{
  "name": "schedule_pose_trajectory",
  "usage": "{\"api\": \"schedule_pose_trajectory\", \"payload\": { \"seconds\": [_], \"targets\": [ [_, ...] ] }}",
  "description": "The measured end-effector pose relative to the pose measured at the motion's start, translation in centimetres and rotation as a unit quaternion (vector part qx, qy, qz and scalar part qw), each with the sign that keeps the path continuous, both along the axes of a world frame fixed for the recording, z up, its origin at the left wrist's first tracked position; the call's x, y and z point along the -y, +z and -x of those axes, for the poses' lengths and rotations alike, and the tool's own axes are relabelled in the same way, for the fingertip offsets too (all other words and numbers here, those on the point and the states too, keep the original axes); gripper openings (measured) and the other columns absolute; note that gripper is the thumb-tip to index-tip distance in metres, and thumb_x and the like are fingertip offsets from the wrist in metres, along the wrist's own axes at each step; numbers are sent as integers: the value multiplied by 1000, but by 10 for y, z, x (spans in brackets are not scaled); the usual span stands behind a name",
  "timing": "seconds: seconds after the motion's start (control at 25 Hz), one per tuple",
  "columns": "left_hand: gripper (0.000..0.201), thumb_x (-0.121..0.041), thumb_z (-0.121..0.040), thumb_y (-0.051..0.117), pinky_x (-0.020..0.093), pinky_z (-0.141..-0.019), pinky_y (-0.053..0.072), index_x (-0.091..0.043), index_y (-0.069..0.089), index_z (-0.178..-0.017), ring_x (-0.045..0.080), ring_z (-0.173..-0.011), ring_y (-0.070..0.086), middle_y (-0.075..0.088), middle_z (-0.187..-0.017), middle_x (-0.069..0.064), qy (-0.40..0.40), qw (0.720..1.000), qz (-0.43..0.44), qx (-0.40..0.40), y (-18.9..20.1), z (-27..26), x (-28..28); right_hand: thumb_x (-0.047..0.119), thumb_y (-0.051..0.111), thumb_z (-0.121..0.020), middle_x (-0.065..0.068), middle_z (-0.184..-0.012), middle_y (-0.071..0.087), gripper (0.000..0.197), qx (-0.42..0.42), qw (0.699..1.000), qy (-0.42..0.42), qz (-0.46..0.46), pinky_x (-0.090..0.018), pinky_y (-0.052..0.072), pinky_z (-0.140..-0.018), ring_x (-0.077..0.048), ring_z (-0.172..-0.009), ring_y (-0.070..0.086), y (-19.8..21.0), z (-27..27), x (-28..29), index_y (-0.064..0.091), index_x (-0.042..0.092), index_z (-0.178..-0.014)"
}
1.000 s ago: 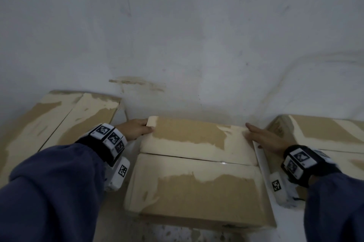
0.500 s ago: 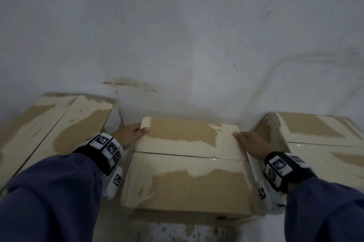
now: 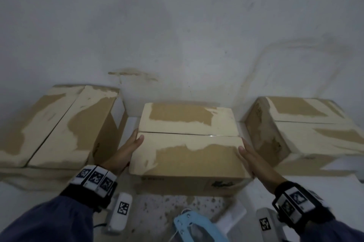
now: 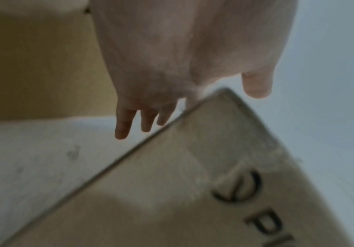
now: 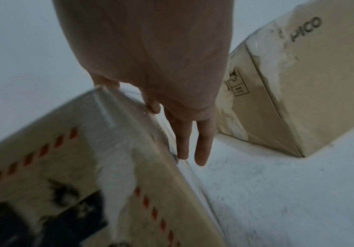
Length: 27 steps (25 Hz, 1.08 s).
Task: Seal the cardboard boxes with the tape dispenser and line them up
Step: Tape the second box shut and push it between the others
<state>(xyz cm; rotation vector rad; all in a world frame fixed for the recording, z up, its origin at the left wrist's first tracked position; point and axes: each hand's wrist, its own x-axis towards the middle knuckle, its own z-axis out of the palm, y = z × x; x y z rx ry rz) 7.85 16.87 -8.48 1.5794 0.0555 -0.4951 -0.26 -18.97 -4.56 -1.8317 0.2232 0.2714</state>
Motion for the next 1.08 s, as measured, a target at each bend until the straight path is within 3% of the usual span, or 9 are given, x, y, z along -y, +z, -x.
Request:
{"api": "schedule_pose_trajectory", "payload": {
  "seconds": [0.16, 0.28, 0.4, 0.48, 0.6, 0.68, 0.8, 0.96, 1.08],
  "targets": [
    [108, -86, -52, 60, 52, -117, 19, -47, 20, -144, 20, -144, 24, 26, -155, -12, 54, 997, 30, 35, -23, 12, 3, 65, 44, -84, 19, -139, 44, 63, 24, 997, -49, -62, -31, 36, -103, -4, -126, 44, -18, 15, -8, 31, 42, -141],
    [97, -82, -62, 57, 52, -117, 19, -44, 23, -145, 21, -144, 25, 28, -155, -10, 55, 997, 35, 47, -23, 0, 7, 52, 32, -94, 11, -143, 39, 56, 23, 994, -92, -60, -35, 30, -108, -11, -130, 37, -20, 6, -14, 27, 32, -146],
    [84, -71, -77, 39, 49, -119, 18, -32, 20, -149, 20, -144, 23, 25, -155, -7, 72, 995, 16, 59, -11, -13, 18, 54, 29, -94, 4, -143, 43, 55, 24, 991, -116, -56, -43, 32, -111, -18, -131, 41, -19, -9, -14, 34, 30, -143],
    [66, -60, -90, 30, 46, -116, 24, -27, 28, -147, 21, -137, 34, 37, -148, -3, 96, 994, 30, 46, -7, -20, 26, 58, 30, -93, 1, -142, 45, 57, 15, 988, -142, -51, -47, 30, -113, -21, -132, 41, -19, -20, -14, 38, 29, -141],
    [47, -47, -98, 32, 43, -102, 42, -22, 49, -134, 26, -118, 54, 57, -129, 4, 131, 987, 89, 25, -3, -22, 29, 55, 32, -95, 4, -123, 57, 46, -6, 984, -167, -66, -42, 40, -103, -20, -116, 52, -23, -27, -12, 48, 29, -129],
    [42, -41, -98, 38, 37, -89, 48, -17, 52, -129, 21, -107, 60, 63, -119, 4, 148, 981, 115, 52, -9, -11, 21, 52, 38, -95, -7, -117, 63, 44, 10, 981, -195, -21, -41, 46, -95, -21, -105, 57, -29, -25, -13, 59, 20, -118],
    [44, -25, -97, 46, 40, -98, 45, -12, 44, -139, 23, -118, 54, 57, -129, 7, 140, 983, 77, 88, -30, 20, 8, 50, 50, -90, -18, -100, 60, 57, 10, 960, -278, 38, -40, 45, -82, -31, -91, 56, -33, -17, -14, 60, -3, -107],
    [45, -17, -90, 57, 38, -101, 45, -11, 51, -135, 20, -107, 59, 68, -111, -1, 171, 978, -4, 119, -43, 38, 9, 59, 59, -79, -4, -116, 62, 45, -36, 969, -229, -91, -47, 51, -84, -30, -106, 60, -33, 2, -6, 60, 25, -108],
    [46, -34, -81, 65, 37, -97, 49, -11, 63, -121, 20, -103, 63, 73, -90, -15, 197, 975, 15, 98, -48, 38, 5, 36, 62, -83, 1, -122, 62, 36, -10, 981, -144, -131, -46, 43, -94, -21, -116, 54, -41, 26, 4, 56, 32, -119]
  ]
}}
